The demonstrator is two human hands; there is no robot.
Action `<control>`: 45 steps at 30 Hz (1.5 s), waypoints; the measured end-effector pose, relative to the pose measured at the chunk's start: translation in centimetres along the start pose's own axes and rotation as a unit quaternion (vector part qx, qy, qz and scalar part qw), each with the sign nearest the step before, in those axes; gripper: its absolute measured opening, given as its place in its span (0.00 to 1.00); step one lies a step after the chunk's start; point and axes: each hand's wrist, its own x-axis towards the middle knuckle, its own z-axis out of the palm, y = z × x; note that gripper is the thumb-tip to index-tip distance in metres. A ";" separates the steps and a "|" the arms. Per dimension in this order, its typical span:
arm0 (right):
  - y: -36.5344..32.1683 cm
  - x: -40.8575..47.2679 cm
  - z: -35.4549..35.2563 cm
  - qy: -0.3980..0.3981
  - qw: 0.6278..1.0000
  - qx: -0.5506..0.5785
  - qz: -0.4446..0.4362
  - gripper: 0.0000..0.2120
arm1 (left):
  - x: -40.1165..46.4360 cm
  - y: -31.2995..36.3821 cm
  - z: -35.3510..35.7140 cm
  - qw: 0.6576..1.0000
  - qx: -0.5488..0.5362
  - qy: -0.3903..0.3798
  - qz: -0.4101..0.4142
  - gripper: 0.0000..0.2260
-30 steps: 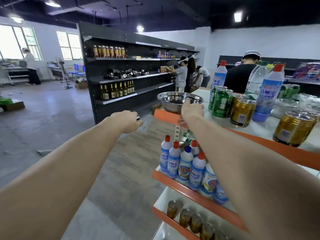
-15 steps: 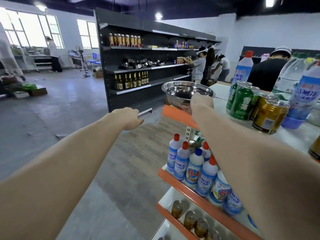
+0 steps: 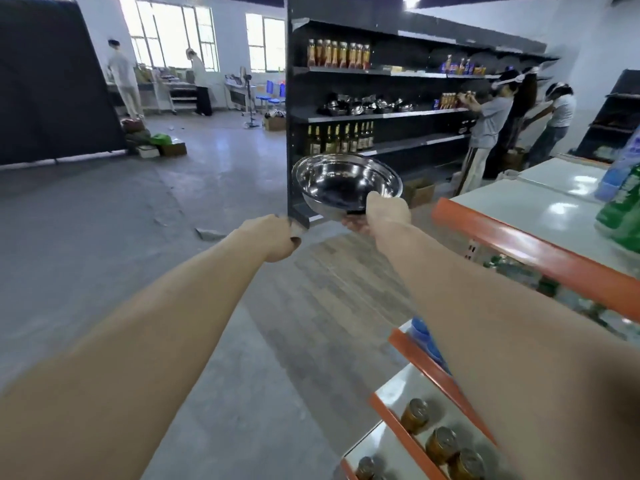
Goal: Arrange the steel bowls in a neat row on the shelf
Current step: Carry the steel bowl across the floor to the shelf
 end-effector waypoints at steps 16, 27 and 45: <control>22.3 -4.4 4.8 -0.070 0.978 -0.066 0.186 0.15 | -6.2 -8.6 18.3 0.988 -0.069 -0.104 -0.093 0.33; 28.2 -5.5 6.2 -0.067 0.971 -0.082 0.216 0.19 | -6.8 -11.2 23.9 0.982 -0.073 -0.148 -0.095 0.29; 27.7 1.2 12.3 -0.020 0.978 -0.037 0.204 0.16 | 2.4 -16.7 23.6 0.985 -0.068 -0.150 -0.052 0.23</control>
